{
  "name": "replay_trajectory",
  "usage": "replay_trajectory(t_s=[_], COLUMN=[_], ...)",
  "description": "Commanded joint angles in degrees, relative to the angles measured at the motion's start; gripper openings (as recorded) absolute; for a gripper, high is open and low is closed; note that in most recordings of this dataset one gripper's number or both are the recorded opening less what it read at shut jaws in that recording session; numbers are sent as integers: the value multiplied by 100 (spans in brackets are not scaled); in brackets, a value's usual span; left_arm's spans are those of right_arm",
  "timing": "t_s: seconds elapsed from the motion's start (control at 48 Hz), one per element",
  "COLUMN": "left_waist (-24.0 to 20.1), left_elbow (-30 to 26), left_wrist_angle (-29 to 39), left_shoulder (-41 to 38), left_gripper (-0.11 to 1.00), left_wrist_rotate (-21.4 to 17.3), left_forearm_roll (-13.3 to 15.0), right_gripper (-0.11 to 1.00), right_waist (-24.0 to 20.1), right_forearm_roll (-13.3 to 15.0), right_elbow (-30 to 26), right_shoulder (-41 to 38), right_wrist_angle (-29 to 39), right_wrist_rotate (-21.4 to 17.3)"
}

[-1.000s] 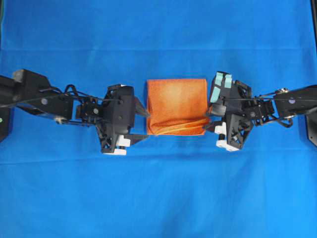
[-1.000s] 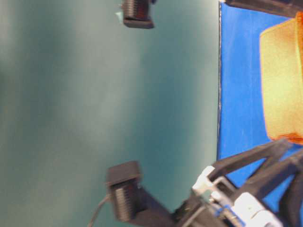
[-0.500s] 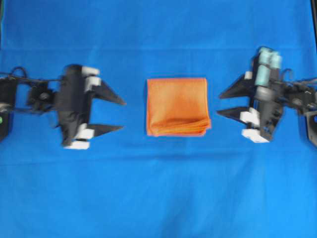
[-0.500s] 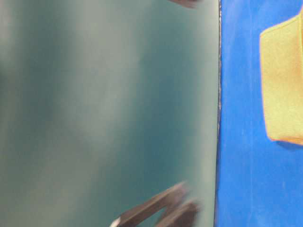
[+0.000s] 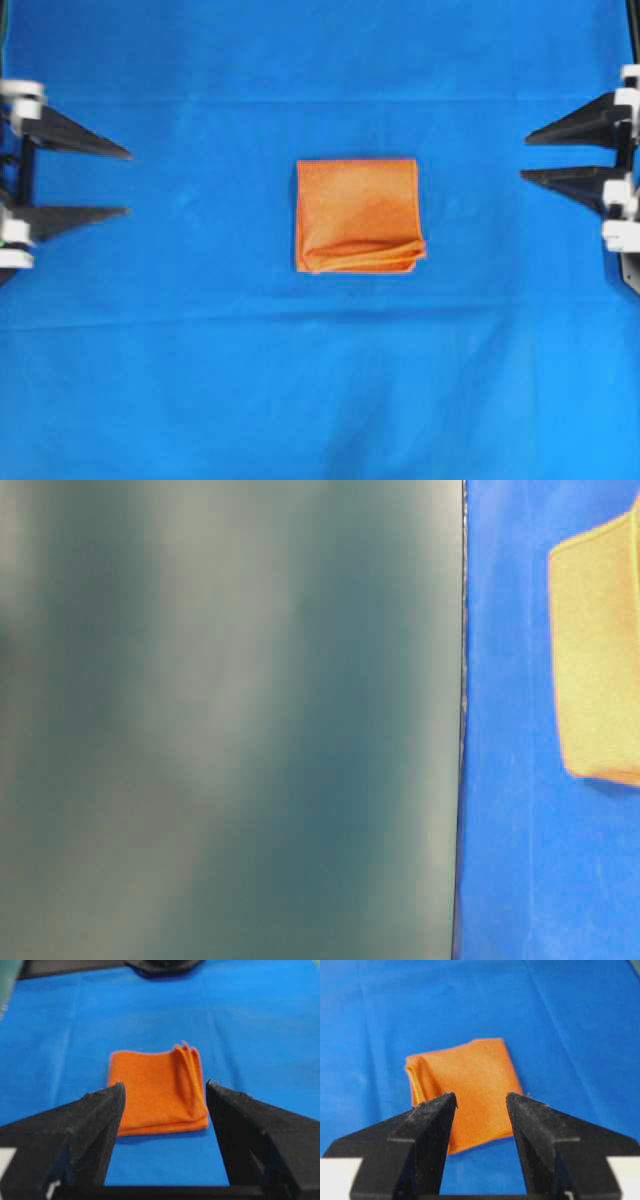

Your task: Fold the orange towel.

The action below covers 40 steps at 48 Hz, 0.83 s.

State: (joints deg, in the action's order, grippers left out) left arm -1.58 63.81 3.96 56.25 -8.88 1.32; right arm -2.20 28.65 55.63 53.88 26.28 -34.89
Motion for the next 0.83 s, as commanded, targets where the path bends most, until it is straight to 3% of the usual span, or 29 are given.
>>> replay_trajectory(t_s=[0.0, 0.354, 0.583, 0.812], left_waist=[-141, -457, -501, -510], left_elbow=[35, 703, 1143, 1160], left_wrist_angle=[255, 677, 606, 536], left_shoulder=[422, 1547, 1687, 1687], left_gripper=[60, 60, 60, 60], left_wrist_rotate=[0, 18, 185, 211], left_forearm_roll=[9, 9, 9, 18], right_gripper=[52, 52, 52, 52], right_waist=[9, 176, 545, 932], right_forearm_roll=[97, 158, 167, 114], right_elbow=[62, 967, 1661, 2004], right_shoulder=[167, 870, 1063, 976], right_wrist_angle=[-9, -545, -1371, -2013], right_wrist_rotate=[0, -70, -70, -97])
